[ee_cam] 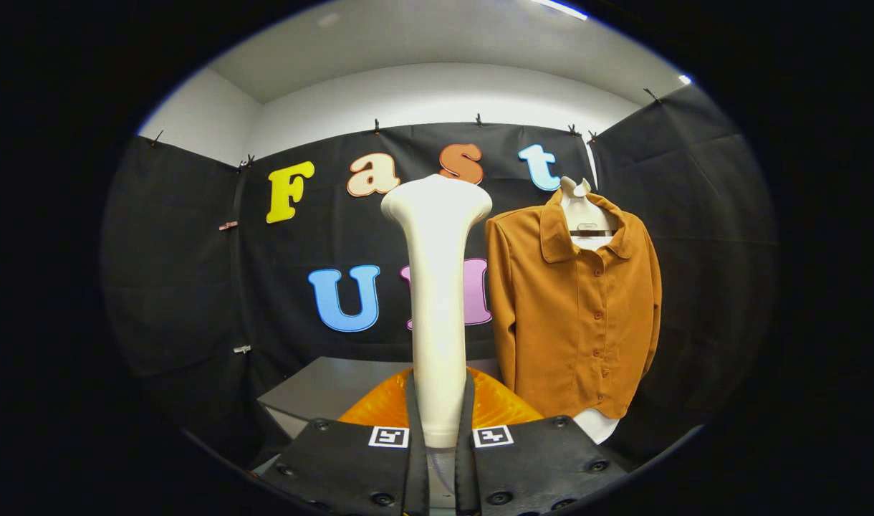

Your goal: Iron the clothes twice with a garment steamer, once on the left side and once on the right side.

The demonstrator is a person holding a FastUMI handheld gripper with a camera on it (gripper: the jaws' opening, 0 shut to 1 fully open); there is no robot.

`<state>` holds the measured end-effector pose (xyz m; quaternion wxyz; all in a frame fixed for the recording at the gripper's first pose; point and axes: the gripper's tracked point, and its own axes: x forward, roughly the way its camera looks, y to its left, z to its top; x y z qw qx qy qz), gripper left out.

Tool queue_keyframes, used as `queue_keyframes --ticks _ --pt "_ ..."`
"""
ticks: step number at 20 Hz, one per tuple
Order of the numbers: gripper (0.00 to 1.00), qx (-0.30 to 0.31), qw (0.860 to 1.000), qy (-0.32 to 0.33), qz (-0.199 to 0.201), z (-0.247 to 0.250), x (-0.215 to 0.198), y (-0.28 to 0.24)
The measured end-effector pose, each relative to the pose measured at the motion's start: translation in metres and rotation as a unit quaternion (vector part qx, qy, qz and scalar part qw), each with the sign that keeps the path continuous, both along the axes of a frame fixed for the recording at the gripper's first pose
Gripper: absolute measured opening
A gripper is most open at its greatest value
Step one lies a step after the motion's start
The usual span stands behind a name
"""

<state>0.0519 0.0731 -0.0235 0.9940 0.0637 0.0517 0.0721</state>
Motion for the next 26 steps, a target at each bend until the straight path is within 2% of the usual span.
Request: queue_keyframes --ticks 26 --pt "0.18 -0.007 1.0 0.005 -0.006 -0.008 0.015 0.007"
